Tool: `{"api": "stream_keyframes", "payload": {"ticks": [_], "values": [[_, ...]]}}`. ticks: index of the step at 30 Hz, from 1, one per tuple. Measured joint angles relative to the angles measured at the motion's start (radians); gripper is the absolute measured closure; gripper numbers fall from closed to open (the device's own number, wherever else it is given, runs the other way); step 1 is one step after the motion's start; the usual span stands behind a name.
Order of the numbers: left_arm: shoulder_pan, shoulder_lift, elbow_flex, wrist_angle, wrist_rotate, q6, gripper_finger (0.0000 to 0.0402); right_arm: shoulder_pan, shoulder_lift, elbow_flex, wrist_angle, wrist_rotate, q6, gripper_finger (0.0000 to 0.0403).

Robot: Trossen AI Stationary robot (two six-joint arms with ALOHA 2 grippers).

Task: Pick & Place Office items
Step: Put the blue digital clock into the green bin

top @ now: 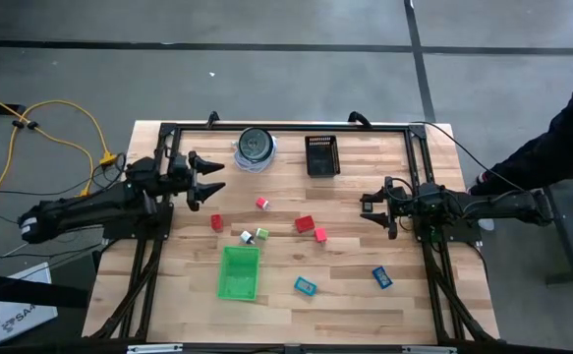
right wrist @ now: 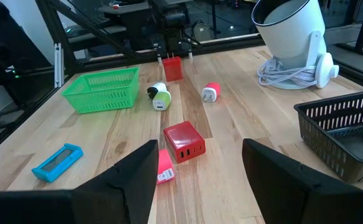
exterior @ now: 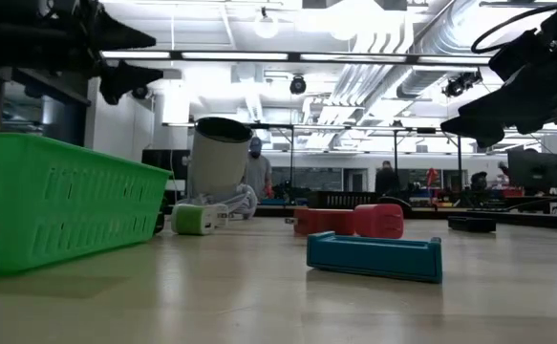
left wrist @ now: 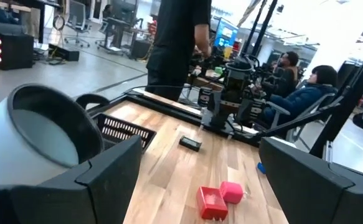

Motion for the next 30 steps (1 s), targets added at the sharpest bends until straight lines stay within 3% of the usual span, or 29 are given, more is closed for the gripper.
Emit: {"api": "stream_keyframes", "payload": {"ticks": [13,18,30], "values": [[-0.188,0.307,0.015,0.342,-0.031,0.148,0.0085,0.0,0.0,0.0,0.0,0.0,0.0,0.0183],[-0.238,0.415,0.092,0.342,-0.106,0.16,0.0085,0.0,0.0,0.0,0.0,0.0,0.0,0.0183],[-0.334,0.642,0.257,0.262,-0.096,0.219,0.0085,0.0,0.0,0.0,0.0,0.0,0.0,0.0183]]}}
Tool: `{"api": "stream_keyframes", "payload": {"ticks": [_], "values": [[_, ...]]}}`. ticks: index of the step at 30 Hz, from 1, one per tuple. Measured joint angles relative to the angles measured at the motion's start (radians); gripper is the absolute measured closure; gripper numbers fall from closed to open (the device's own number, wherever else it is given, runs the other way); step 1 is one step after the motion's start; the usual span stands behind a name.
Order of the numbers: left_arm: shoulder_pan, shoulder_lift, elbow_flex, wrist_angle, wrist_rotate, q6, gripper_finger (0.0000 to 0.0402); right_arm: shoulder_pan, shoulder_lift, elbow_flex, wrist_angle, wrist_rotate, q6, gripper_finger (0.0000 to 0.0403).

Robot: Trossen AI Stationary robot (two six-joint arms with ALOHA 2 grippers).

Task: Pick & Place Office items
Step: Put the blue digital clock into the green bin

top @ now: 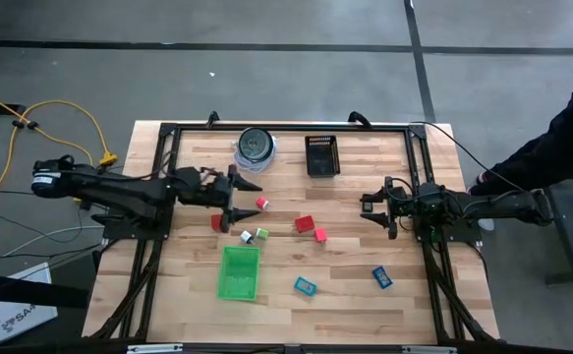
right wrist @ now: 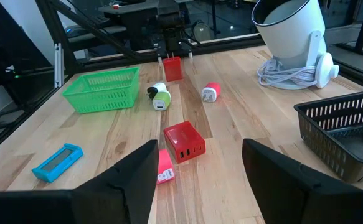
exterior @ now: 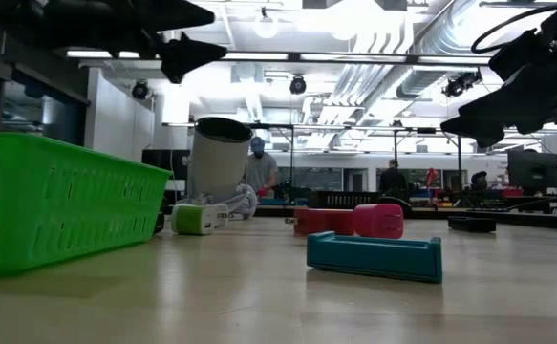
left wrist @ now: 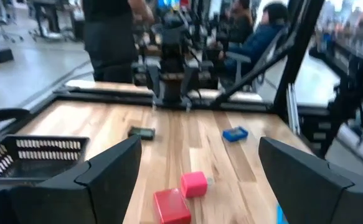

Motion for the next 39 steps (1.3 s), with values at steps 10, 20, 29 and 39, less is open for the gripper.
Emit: {"api": "stream_keyframes", "payload": {"ticks": [10,20,29,39], "values": [[-0.136,0.153,0.238,-0.269,-0.139,0.089,0.0085,0.0,0.0,0.0,0.0,0.0,0.0,0.0183],[-0.252,0.292,0.369,-0.411,-0.314,0.07,0.0085,0.0,0.0,0.0,0.0,0.0,0.0,0.0183],[-0.274,0.427,0.461,-0.498,-0.336,-0.036,0.0085,0.0,0.0,0.0,0.001,0.0,0.0,0.0183],[-0.3,0.577,0.661,-0.686,-0.34,-0.053,0.0085,0.0,0.0,0.0,0.001,0.0,0.0,0.0183]]}}
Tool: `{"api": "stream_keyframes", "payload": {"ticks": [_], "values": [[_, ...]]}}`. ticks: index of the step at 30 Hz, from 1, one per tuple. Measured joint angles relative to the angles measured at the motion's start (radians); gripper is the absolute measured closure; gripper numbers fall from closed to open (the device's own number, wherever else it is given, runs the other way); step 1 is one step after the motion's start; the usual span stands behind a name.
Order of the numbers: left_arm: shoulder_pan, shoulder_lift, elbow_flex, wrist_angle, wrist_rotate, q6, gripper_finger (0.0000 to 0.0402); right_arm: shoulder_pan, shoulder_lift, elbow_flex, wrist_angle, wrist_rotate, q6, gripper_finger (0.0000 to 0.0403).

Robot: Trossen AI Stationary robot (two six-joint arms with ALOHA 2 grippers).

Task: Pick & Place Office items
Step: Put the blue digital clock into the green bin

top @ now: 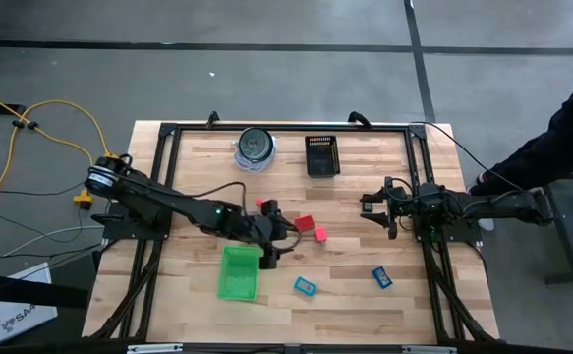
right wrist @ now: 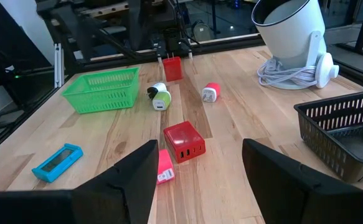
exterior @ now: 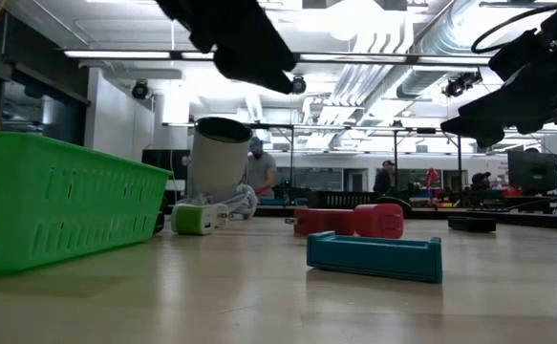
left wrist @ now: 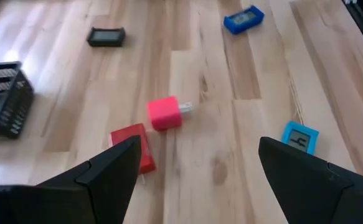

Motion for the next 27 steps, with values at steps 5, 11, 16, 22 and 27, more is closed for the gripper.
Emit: {"api": "stream_keyframes", "payload": {"ticks": [5,11,16,22,27], "values": [[-0.039,0.075,0.064,-0.023,-0.006,0.026,0.0085,0.0,0.0,0.0,0.0,0.0,0.0,0.0183],[-0.079,0.146,0.135,-0.084,-0.053,0.066,0.0085,0.0,0.0,0.0,0.0,0.0,0.0,0.0183],[-0.088,0.221,0.222,-0.16,-0.025,0.062,0.0085,0.0,0.0,0.0,0.0,0.0,0.0,0.0183],[-0.087,0.305,0.305,-0.228,0.025,0.066,0.0085,0.0,0.0,0.0,0.0,0.0,0.0,0.0183],[-0.088,0.363,0.33,-0.228,0.083,0.058,0.0085,0.0,0.0,0.0,0.0,0.0,0.0,0.0183]]}}
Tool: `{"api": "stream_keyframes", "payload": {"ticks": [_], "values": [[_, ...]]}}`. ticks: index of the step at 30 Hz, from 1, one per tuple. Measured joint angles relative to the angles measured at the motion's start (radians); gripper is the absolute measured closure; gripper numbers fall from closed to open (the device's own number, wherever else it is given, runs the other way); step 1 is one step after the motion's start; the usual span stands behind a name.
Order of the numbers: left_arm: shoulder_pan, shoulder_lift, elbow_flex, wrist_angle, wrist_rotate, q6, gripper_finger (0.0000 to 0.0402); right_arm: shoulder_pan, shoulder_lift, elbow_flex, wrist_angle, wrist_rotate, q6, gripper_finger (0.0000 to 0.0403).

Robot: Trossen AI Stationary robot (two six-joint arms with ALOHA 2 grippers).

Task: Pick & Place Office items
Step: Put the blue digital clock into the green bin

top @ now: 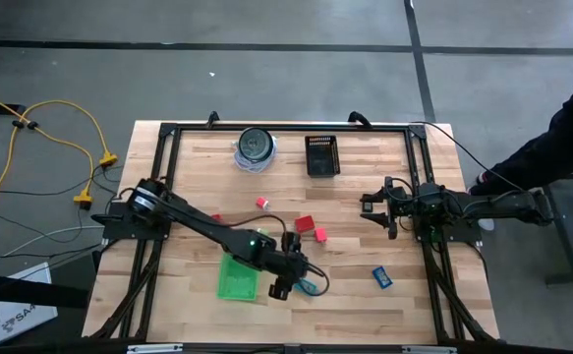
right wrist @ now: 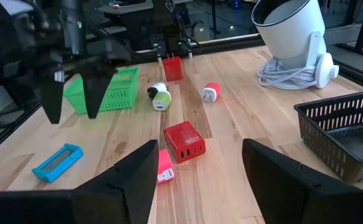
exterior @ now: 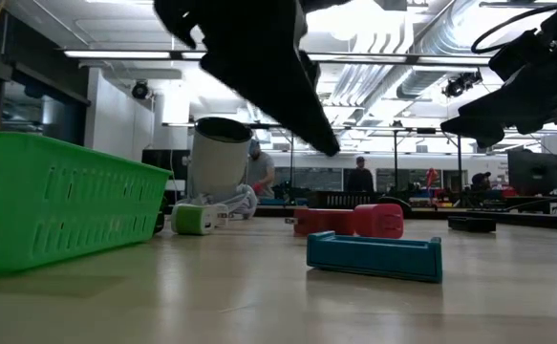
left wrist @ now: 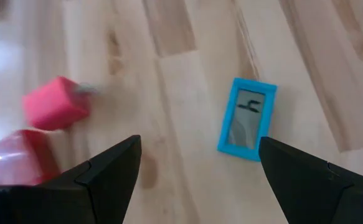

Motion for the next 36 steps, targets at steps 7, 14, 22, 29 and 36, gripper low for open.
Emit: {"api": "stream_keyframes", "payload": {"ticks": [7,14,22,29,36], "values": [[-0.027,0.025,0.002,0.013,0.025,0.016,0.0085,0.0,0.002,0.0,0.0,0.0,0.0,0.0183],[-0.06,0.043,0.002,0.039,0.019,0.076,0.0085,0.0,0.002,0.0,-0.002,0.0,0.0,0.0183],[-0.061,0.087,0.002,0.08,0.042,0.076,0.0085,0.0,0.002,0.0,-0.003,-0.001,0.0,0.0183],[-0.046,0.109,0.002,0.11,0.07,0.075,0.0085,0.0,0.002,0.0,-0.001,0.0,0.0,0.0183],[-0.04,0.117,0.002,0.105,0.053,0.076,0.0085,0.0,0.002,0.0,0.0,0.0,0.0,0.0183]]}}
